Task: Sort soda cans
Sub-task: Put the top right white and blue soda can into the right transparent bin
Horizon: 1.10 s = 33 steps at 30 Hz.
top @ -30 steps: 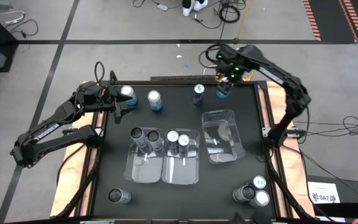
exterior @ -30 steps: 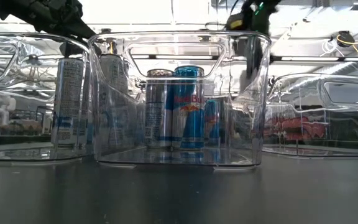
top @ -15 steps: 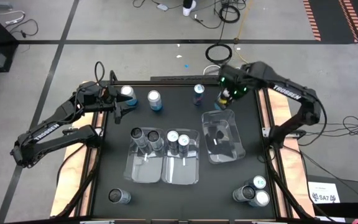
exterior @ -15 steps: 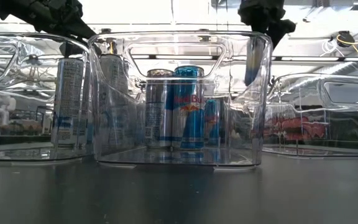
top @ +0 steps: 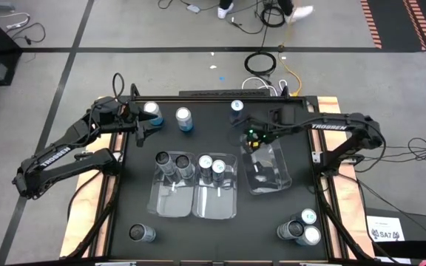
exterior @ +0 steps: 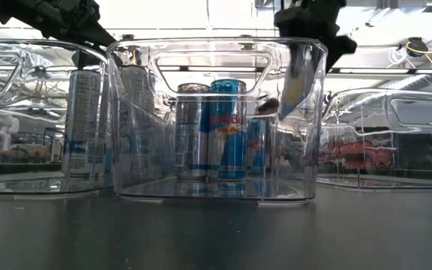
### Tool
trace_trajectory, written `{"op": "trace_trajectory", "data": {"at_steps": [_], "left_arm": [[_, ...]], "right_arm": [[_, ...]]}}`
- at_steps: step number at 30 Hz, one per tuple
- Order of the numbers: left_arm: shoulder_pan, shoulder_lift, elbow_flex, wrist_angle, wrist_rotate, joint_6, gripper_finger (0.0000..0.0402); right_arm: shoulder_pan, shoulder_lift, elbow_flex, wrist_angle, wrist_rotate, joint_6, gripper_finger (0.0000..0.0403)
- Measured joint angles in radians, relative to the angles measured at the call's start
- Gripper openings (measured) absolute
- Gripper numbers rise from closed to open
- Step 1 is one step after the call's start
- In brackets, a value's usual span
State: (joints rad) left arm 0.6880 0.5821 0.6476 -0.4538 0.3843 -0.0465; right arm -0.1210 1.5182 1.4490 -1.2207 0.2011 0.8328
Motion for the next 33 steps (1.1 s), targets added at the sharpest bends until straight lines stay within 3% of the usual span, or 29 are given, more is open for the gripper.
{"op": "trace_trajectory", "data": {"at_steps": [15, 26, 33], "left_arm": [[-0.001, 0.0, 0.0, 0.0, 0.0, 0.0, 0.0284], [-0.001, 0.0, 0.0, 0.0, 0.0, 0.0, 0.0284], [-0.001, 0.0, 0.0, -0.001, 0.0, 0.0, 0.0284]], "right_arm": [[0.032, 0.017, -0.214, 0.243, 0.03, 0.109, 0.0275], [0.032, 0.056, -0.252, 0.288, 0.003, 0.085, 0.0279], [0.036, 0.09, -0.251, 0.31, 0.006, 0.095, 0.0311]]}}
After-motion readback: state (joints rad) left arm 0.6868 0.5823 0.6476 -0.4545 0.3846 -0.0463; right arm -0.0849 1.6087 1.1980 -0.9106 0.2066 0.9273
